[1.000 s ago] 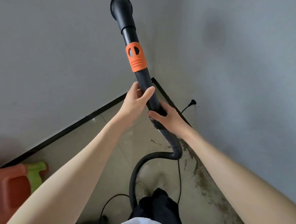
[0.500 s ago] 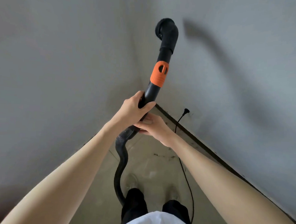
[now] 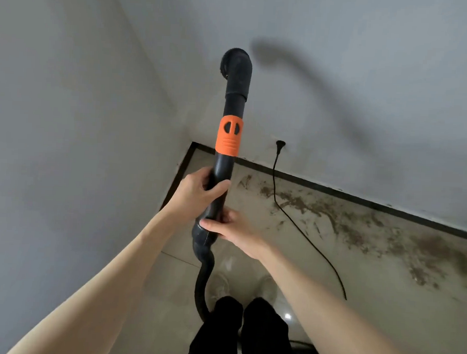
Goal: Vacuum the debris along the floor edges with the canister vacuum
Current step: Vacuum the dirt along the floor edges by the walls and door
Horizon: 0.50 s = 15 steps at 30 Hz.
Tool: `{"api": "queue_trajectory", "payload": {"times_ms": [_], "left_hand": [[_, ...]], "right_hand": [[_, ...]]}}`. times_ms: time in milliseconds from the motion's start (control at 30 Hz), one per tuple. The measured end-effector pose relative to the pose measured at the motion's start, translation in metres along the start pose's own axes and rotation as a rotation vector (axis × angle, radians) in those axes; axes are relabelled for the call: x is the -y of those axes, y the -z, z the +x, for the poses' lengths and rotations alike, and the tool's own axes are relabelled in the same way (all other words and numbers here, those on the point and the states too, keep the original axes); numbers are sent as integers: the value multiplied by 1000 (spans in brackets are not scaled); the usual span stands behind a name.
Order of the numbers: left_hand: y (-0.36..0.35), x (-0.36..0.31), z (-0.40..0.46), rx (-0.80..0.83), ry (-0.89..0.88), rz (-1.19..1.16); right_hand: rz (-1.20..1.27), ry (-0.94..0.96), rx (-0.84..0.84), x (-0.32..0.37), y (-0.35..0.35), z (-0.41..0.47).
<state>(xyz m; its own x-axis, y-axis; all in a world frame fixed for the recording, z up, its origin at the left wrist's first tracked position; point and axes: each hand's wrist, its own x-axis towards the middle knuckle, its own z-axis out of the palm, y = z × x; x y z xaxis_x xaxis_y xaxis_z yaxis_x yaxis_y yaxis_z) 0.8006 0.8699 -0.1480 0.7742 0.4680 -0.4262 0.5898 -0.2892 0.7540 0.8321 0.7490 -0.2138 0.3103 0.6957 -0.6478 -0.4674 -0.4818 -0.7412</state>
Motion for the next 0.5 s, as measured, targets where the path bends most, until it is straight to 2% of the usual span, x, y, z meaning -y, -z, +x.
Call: {"api": "queue_trajectory", "payload": {"times_ms": [267,400,500], "left_hand": [[-53,57,33,87,7,-182],[-92,99,59,45,113,-212],[-117,130,82,-42,195,-245]], "right_hand": [[-273,63,-101,-59,19,25],[-259,56,-162,-102,19,55],[-342,42,-209,-135,19,88]]}}
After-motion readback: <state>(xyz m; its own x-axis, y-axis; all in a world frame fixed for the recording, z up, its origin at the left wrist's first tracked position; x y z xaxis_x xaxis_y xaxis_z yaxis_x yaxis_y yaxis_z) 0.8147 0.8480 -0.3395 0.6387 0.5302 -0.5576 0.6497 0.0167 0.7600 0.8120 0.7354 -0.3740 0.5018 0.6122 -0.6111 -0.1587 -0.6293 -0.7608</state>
